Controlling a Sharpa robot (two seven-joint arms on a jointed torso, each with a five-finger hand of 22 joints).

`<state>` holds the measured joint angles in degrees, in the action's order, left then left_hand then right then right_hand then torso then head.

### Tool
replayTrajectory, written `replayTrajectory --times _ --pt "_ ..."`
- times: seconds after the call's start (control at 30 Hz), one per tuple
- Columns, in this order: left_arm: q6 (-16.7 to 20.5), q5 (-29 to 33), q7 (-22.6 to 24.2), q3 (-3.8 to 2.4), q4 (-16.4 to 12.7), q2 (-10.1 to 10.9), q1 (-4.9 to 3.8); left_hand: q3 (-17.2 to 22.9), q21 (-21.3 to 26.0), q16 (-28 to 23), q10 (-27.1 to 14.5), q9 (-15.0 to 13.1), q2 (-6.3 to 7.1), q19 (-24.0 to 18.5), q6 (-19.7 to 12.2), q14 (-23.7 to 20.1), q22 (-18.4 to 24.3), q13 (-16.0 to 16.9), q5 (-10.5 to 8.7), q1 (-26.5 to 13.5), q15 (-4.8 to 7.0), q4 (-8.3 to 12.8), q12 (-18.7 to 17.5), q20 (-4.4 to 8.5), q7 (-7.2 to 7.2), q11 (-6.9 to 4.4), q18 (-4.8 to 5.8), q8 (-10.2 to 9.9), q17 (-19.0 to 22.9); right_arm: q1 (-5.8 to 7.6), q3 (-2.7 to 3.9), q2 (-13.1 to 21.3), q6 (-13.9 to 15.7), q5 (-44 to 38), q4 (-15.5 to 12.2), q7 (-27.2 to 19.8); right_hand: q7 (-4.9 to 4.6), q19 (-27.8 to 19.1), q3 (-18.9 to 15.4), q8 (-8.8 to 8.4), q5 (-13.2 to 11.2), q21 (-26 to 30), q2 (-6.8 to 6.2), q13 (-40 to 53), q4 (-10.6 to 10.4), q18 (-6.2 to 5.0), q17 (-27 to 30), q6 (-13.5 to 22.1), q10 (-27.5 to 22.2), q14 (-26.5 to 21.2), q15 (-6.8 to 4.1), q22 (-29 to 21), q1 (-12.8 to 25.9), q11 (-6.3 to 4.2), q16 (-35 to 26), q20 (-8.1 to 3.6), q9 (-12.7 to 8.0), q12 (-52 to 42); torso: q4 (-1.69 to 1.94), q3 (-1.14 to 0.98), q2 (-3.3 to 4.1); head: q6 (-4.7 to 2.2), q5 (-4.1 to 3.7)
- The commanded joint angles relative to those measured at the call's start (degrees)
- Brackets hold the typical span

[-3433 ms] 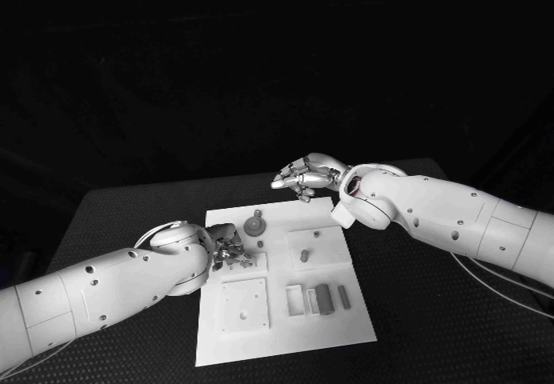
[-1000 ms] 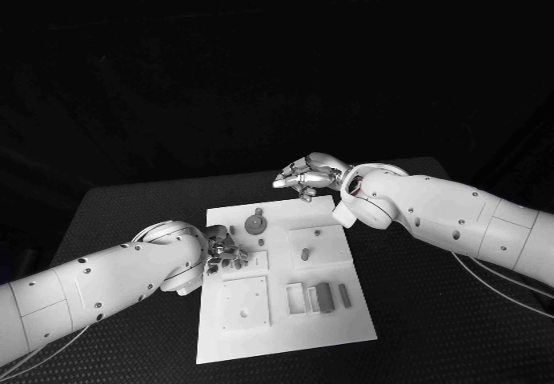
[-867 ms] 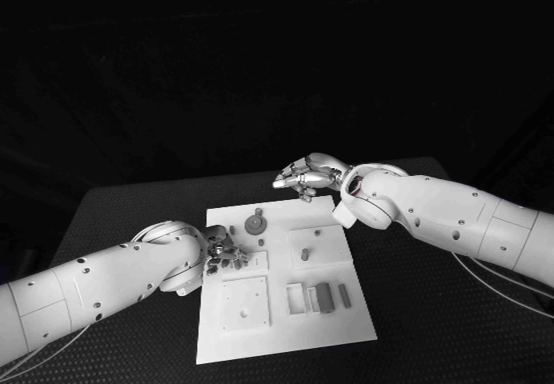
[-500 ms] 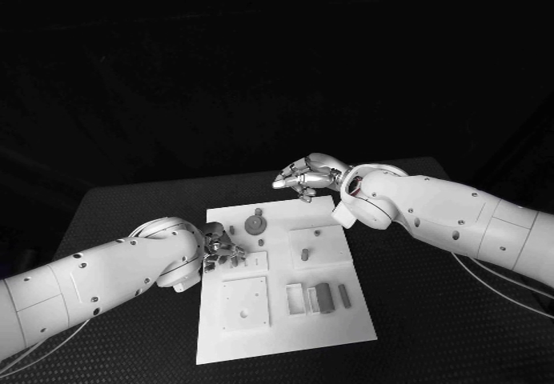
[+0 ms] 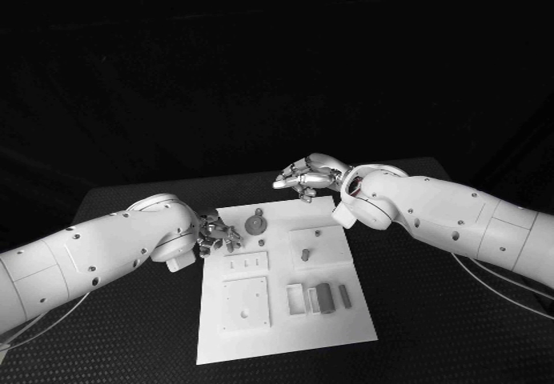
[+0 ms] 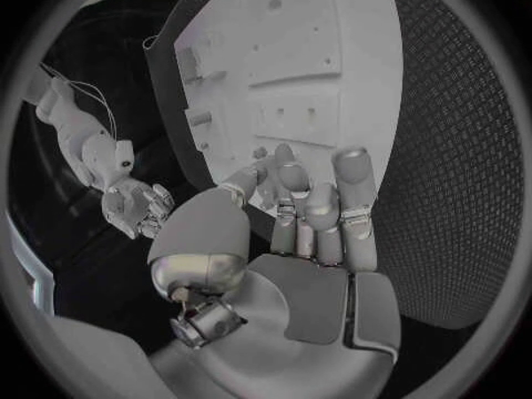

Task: Assemble the parts on the task board

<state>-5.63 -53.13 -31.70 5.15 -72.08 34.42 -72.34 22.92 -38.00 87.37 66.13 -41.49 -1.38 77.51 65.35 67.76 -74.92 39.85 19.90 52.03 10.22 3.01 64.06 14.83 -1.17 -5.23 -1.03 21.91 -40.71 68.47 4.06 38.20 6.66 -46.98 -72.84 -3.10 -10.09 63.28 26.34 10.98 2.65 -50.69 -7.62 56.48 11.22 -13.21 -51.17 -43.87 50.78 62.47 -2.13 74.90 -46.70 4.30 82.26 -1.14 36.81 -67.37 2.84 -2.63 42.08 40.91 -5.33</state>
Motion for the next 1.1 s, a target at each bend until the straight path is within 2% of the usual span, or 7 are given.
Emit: replayTrajectory --times 0.03,0.23,0.33,0.6,0.73,0.87,1.1 --pt "-10.27 7.50 -2.27 0.01 1.56 -1.03 -1.15 12.96 -0.31 0.03 0.01 -0.15 -0.29 -0.25 0.04 0.13 -1.23 0.15 -0.52 0.46 0.53 13.27 -0.37 0.02 -0.27 0.40 -0.96 -0.07 -0.14 -0.03 0.01 -0.12 -0.68 -0.25 0.03 -0.25 -0.46 0.02 0.04 -0.12 0.11 0.28 0.00 -0.09 -0.25 -1.79 0.08 0.08 -0.17 -0.45 -0.03 0.81 0.63 -0.21 0.38 -0.31 0.05 -0.16 0.04 0.01 -0.02 0.04 -0.01" --pt "-16.67 10.85 -3.08 0.21 6.07 -3.74 -2.93 12.81 -0.33 0.06 -0.33 -0.30 -0.63 -0.72 -0.24 -0.28 -1.27 0.31 -1.05 0.37 0.35 13.24 -0.44 0.00 -0.44 0.58 -0.95 -0.25 -0.33 -0.03 0.01 -0.25 -0.68 -0.22 0.10 -0.22 -0.46 0.02 0.04 -0.12 0.11 0.28 -0.02 -0.10 -0.26 -1.79 0.08 0.08 -0.17 -0.45 -0.03 0.81 0.63 -0.21 0.39 -0.31 0.06 -0.17 0.01 -0.03 -0.05 0.04 0.06" --pt "-16.42 11.03 -2.98 1.15 6.87 -4.56 -3.42 12.76 -0.36 0.09 -0.43 -0.35 -0.79 -0.86 -0.32 -0.42 -1.29 0.38 -1.20 0.33 0.29 13.23 -0.44 -0.03 -0.49 0.63 -0.93 -0.30 -0.40 -0.02 0.01 -0.23 -0.66 -0.19 0.12 -0.19 -0.46 0.01 0.04 -0.12 0.11 0.28 -0.03 -0.10 -0.26 -1.79 0.08 0.08 -0.17 -0.45 -0.03 0.81 0.64 -0.21 0.39 -0.31 0.06 -0.17 -0.04 -0.06 -0.01 0.05 0.06" --pt "-15.06 9.88 -2.75 1.92 7.86 -6.07 -3.65 12.76 -0.40 0.12 -0.46 -0.39 -0.83 -0.92 -0.34 -0.47 -1.30 0.42 -1.20 0.35 0.27 13.25 -0.42 -0.03 -0.50 0.65 -0.93 -0.31 -0.45 -0.02 0.00 -0.35 -0.64 -0.17 0.15 -0.12 -0.46 0.02 0.05 -0.12 0.11 0.28 -0.04 -0.12 -0.28 -1.79 0.09 0.07 -0.18 -0.45 -0.03 0.82 0.65 -0.21 0.39 -0.31 0.06 -0.18 0.09 -0.01 -0.01 0.21 0.02" --pt "-15.17 9.79 -2.79 2.58 8.69 -6.95 -3.66 12.76 -0.43 0.15 -0.46 -0.42 -0.85 -0.93 -0.33 -0.48 -1.30 0.45 -1.15 0.38 0.26 13.26 -0.40 -0.04 -0.50 0.65 -0.92 -0.30 -0.48 -0.02 0.00 -0.44 -0.65 -0.17 0.17 -0.13 -0.46 0.01 0.05 -0.12 0.11 0.29 -0.04 -0.13 -0.29 -1.79 0.09 0.07 -0.18 -0.45 -0.03 0.82 0.66 -0.21 0.39 -0.31 0.06 -0.19 0.07 -0.03 -0.02 0.30 0.12" --pt "-14.04 7.99 -2.18 3.68 8.90 -7.82 -3.62 12.77 -0.46 0.16 -0.46 -0.44 -0.88 -0.93 -0.33 -0.50 -1.31 0.47 -1.11 0.39 0.26 13.26 -0.38 -0.05 -0.50 0.65 -0.91 -0.30 -0.50 -0.02 0.00 -0.58 -0.66 -0.16 0.22 -0.17 -0.46 0.01 0.06 -0.12 0.11 0.29 -0.05 -0.13 -0.30 -1.79 0.09 0.07 -0.18 -0.45 -0.03 0.82 0.66 -0.21 0.39 -0.31 0.07 -0.19 0.01 0.04 0.03 0.36 0.11" --pt "-12.37 3.54 -1.63 3.94 8.82 -8.17 -3.58 12.77 -0.50 0.18 -0.47 -0.47 -0.91 -0.93 -0.35 -0.51 -1.31 0.49 -1.04 0.41 0.26 13.24 -0.38 -0.06 -0.51 0.65 -0.91 -0.31 -0.52 -0.02 0.00 -0.66 -0.71 -0.15 0.26 -0.19 -0.46 0.02 0.06 -0.12 0.11 0.29 -0.05 -0.14 -0.31 -1.79 0.10 0.07 -0.18 -0.45 -0.03 0.82 0.67 -0.21 0.40 -0.31 0.07 -0.20 -0.02 0.05 0.03 0.43 0.09"
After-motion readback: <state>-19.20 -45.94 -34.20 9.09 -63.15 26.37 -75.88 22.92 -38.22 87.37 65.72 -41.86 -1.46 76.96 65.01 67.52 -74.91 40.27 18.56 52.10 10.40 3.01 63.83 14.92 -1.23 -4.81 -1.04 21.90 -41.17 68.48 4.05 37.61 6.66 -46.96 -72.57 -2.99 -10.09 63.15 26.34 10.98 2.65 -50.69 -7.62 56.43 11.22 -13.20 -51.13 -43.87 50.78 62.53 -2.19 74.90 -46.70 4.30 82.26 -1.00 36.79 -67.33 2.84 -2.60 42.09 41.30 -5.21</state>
